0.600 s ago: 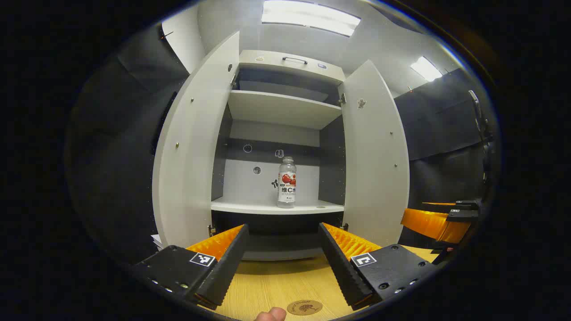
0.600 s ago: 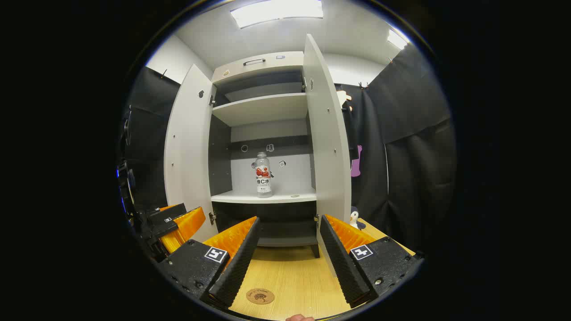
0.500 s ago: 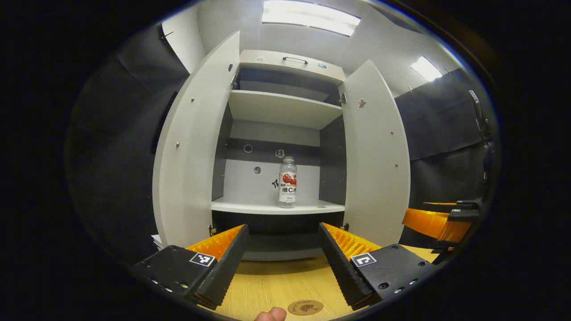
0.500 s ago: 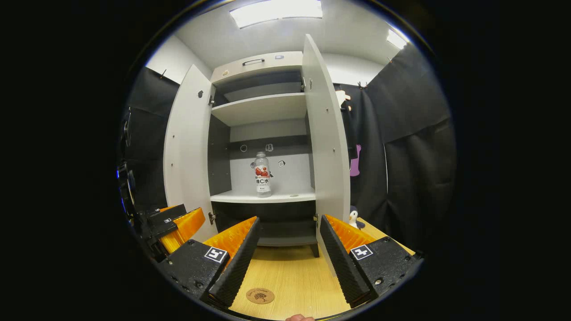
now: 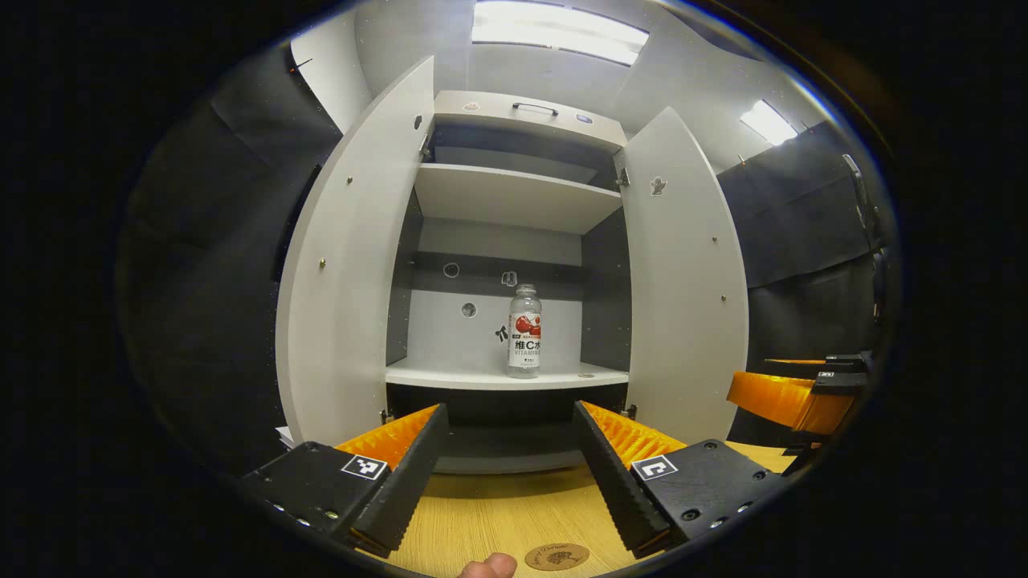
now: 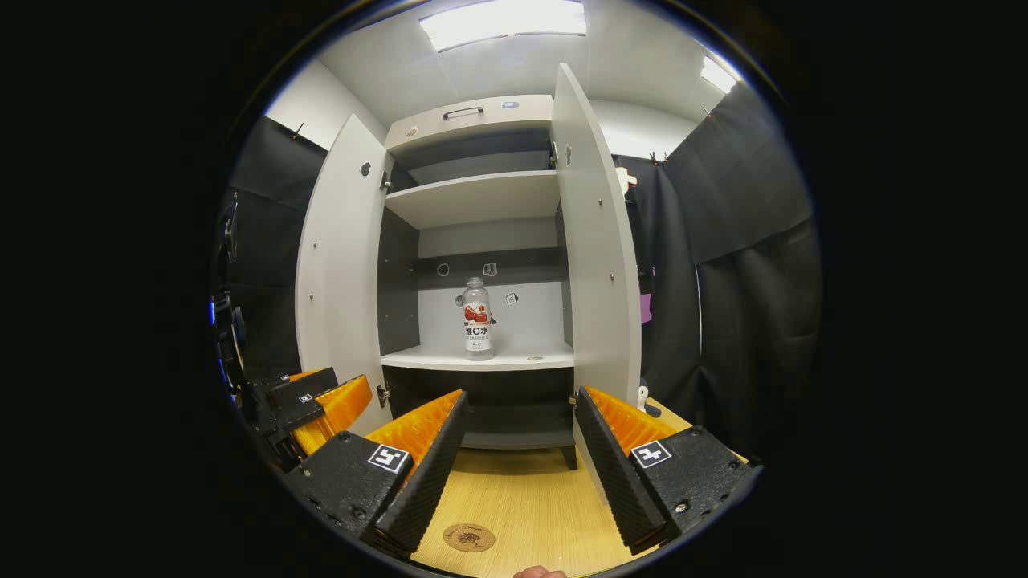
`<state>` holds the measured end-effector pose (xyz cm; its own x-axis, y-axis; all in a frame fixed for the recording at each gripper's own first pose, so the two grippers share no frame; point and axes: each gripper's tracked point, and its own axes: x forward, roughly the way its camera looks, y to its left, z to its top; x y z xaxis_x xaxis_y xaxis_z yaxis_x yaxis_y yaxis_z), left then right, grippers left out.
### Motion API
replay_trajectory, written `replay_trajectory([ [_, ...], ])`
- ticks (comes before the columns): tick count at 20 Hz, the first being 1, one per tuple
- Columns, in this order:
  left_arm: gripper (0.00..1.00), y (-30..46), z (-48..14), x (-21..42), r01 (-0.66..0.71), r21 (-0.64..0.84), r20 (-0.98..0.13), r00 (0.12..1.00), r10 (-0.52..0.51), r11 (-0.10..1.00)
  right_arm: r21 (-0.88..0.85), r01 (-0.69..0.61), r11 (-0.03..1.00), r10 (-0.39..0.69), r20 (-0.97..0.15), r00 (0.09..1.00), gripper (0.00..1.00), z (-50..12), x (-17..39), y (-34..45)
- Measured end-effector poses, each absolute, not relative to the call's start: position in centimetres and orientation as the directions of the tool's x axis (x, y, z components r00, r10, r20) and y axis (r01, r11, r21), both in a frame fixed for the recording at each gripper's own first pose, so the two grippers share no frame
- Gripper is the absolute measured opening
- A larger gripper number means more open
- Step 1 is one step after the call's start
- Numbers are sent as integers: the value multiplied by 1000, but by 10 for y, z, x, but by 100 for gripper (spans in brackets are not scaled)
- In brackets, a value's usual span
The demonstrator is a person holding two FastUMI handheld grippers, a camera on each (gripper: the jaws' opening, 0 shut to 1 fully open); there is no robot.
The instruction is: Grasp the bottle in the cabinet with the left hand and place it on the coaster, then close the right door with the right hand and the left door with the left hand.
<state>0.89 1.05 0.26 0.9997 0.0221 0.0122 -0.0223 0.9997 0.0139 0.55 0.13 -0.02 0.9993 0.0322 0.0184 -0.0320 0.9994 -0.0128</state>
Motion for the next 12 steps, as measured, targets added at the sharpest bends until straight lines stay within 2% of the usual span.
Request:
replay_trajectory([
  [1, 99, 11, 3, 10, -25, 16, 15, 1000, 25, 1000, -12, -34, 999, 34, 19, 999, 83, 0, 7, 1],
  [2, 95, 11, 4, 10, -25, 17, 18, 1000, 25, 1000, -10, -33, 999, 33, 19, 999, 83, -1, 7, 0],
  [7, 95, 9, 7, 16, -13, 27, 28, 1000, 12, 1000, -2, -31, 1000, 31, 25, 999, 82, -2, 12, 0],
  [8, 99, 6, 11, 21, -5, 34, 36, 999, 4, 999, 4, -33, 999, 33, 23, 999, 83, -3, 14, 0],
  [9, 95, 2, 16, 28, 13, 42, 48, 999, -15, 999, 14, -36, 999, 35, 23, 999, 83, 0, 15, 0],
  [12, 95, -14, 28, 55, 72, 47, 61, 995, -74, 996, 25, -25, 999, 24, 31, 999, 82, 3, 16, -3],
])
